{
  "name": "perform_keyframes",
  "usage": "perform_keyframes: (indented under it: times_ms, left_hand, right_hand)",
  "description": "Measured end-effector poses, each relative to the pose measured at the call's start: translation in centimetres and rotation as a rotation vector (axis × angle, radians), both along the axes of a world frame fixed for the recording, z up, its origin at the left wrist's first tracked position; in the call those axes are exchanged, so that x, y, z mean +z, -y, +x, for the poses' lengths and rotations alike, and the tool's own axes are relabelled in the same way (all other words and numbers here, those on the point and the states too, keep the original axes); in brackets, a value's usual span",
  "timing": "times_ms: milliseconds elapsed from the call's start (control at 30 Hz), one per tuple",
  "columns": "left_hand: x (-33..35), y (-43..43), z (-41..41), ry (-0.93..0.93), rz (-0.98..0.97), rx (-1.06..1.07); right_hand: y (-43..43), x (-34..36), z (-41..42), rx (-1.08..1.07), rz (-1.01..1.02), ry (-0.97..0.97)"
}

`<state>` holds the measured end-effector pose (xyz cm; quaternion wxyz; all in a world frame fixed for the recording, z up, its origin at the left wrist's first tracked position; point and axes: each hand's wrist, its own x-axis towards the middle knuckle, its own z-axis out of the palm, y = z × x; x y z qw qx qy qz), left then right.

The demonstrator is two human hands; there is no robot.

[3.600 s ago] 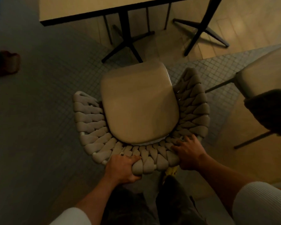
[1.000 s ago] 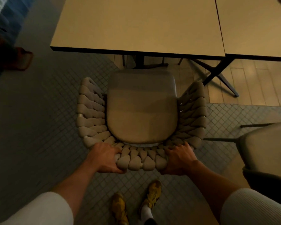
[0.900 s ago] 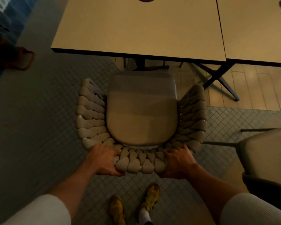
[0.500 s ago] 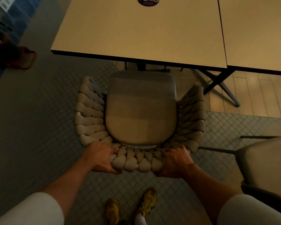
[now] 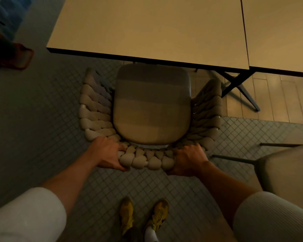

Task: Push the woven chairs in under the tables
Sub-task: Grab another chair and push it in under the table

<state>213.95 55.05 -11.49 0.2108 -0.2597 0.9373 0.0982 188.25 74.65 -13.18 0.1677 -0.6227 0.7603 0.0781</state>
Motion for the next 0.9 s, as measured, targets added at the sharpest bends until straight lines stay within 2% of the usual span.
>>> perform_keyframes:
  times_ms: [267, 400, 467, 700, 800, 900]
  left_hand:
    - [0.4, 4.6, -2.8, -0.008, -0.01, -0.05]
    - [0.2, 6.1, -4.3, 0.007, -0.024, -0.035]
    - [0.2, 6.3, -4.6, 0.003, -0.011, -0.03]
    - [2.0, 5.5, -4.9, 0.143, 0.085, -0.01]
    - [3.9, 4.8, -4.8, 0.195, 0.104, -0.071]
    - [6.9, 2.7, -4.8, 0.144, 0.063, -0.155]
  right_hand:
    - [4.0, 1.0, -2.0, -0.045, -0.051, 0.03]
    - [6.1, 0.5, -3.7, -0.067, 0.147, -0.004]
    - [6.4, 0.3, -4.1, -0.068, 0.167, -0.013]
    - [4.4, 3.1, -1.4, -0.172, 0.228, -0.071]
    - [2.3, 5.7, -0.2, -0.222, 0.191, 0.009]
    - [-0.9, 9.1, 1.1, -0.308, 0.18, 0.097]
